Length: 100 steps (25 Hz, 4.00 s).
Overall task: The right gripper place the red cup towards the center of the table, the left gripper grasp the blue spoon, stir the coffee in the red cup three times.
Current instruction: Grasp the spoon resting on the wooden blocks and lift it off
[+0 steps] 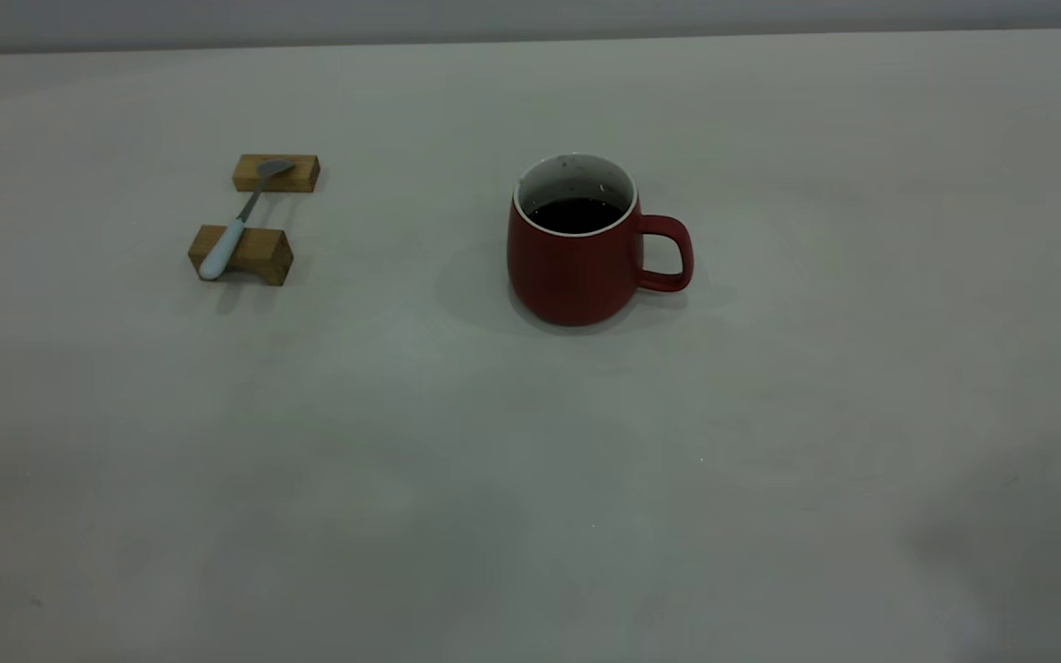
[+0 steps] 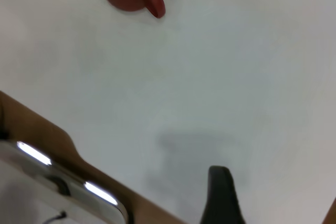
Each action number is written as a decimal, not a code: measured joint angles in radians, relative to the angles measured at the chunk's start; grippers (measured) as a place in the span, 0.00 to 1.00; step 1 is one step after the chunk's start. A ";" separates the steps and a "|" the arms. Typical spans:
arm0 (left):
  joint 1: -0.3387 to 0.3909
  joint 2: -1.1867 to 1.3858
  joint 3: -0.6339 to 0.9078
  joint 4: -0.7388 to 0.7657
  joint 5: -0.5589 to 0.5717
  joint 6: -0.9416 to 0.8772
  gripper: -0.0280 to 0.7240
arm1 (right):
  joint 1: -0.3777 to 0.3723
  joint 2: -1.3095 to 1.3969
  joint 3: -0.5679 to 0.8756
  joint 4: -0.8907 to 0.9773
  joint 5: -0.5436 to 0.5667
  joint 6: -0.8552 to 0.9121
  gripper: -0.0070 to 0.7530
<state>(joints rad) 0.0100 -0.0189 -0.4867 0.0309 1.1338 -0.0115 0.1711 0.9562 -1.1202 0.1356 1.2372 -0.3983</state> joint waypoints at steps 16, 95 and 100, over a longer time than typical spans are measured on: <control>0.000 0.000 0.000 0.000 0.000 0.000 0.75 | -0.155 -0.830 0.527 -0.003 -0.031 0.226 0.79; -0.162 2.260 -0.848 -0.089 -0.613 -0.024 0.86 | -0.162 -0.937 0.650 -0.025 -0.099 0.231 0.79; -0.162 2.309 -0.850 -0.089 -0.655 -0.024 0.80 | -0.162 -0.937 0.650 -0.025 -0.099 0.231 0.79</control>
<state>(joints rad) -0.1516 2.2901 -1.3362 -0.0581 0.4786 -0.0352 0.0086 0.0191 -0.4702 0.1107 1.1384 -0.1672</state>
